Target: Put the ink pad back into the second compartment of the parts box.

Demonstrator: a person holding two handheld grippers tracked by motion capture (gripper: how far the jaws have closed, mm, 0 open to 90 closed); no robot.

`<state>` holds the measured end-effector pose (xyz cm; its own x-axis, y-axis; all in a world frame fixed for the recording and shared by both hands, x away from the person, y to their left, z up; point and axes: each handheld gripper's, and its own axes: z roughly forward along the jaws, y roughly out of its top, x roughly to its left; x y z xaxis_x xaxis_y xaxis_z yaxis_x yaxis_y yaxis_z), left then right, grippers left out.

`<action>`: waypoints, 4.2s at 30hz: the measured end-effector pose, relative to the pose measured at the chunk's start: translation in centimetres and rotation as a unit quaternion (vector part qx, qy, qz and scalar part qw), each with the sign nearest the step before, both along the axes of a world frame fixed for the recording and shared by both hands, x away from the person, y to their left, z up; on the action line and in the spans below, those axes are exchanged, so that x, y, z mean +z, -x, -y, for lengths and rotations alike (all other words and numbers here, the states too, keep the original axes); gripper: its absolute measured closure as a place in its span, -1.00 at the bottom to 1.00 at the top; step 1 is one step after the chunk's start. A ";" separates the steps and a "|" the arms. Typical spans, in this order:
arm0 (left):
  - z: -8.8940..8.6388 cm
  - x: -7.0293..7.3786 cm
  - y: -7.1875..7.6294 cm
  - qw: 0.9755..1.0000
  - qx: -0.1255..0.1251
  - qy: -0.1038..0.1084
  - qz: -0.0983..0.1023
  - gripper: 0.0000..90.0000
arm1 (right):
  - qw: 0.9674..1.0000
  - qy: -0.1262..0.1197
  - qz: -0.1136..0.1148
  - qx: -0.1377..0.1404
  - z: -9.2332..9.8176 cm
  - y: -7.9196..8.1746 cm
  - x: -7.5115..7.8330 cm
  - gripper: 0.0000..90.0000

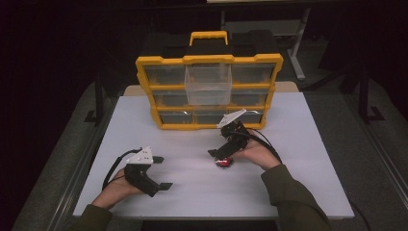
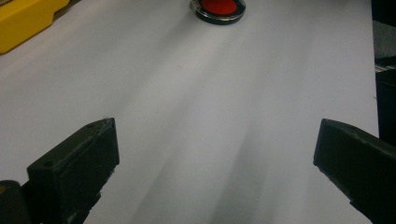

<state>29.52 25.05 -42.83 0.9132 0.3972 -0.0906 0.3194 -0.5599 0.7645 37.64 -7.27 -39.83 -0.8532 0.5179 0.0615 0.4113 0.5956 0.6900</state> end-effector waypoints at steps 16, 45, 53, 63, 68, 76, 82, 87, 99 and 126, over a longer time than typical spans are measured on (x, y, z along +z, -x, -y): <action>0.0 0.0 0.0 1.000 0.000 -0.001 0.000 -1.00 | 0.998 0.055 -0.025 0.031 -0.3 0.3 -1.1 -1.00; 0.1 -0.1 0.1 1.000 -0.002 -0.001 -0.001 -1.00 | 0.988 0.133 -0.054 0.063 -1.0 0.5 -3.3 -0.98; 0.1 -0.1 0.1 1.000 -0.002 -0.001 0.000 -1.00 | 0.986 0.142 -0.054 0.064 -1.0 0.6 -3.4 -0.75; 0.1 -0.1 0.1 1.000 -0.002 -0.001 0.000 -1.00 | 0.985 0.147 -0.054 0.068 -0.9 0.7 -3.4 -0.60; 0.1 -0.1 0.1 1.000 -0.002 -0.001 0.000 -1.00 | 0.985 0.152 -0.051 0.070 -1.0 0.8 -3.4 -0.50; 0.1 -0.1 0.1 1.000 -0.002 0.000 -0.001 -1.00 | 0.984 0.152 -0.049 0.075 -1.0 0.8 -3.4 -0.41; 0.1 -0.1 0.1 1.000 -0.002 0.000 -0.001 -1.00 | 0.985 0.149 -0.049 0.075 -0.9 0.8 -3.4 -0.37; 0.0 -0.1 0.1 1.000 -0.002 0.000 -0.001 -1.00 | 0.985 0.148 -0.050 0.074 -0.9 0.9 -3.4 -0.37; 0.0 -0.1 0.1 1.000 -0.003 0.000 0.000 -1.00 | 0.987 0.141 -0.048 0.053 -0.3 0.6 -2.8 -0.36; 0.0 0.0 0.1 1.000 -0.005 -0.001 0.003 -1.00 | 0.992 0.116 -0.052 0.000 2.5 0.1 -0.3 -0.36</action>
<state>29.42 25.06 -42.84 0.9174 0.3890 -0.0844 0.3095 -0.5639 0.7657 37.52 -9.78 -40.17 -0.8487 0.5281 0.0279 0.4727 0.7340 0.4877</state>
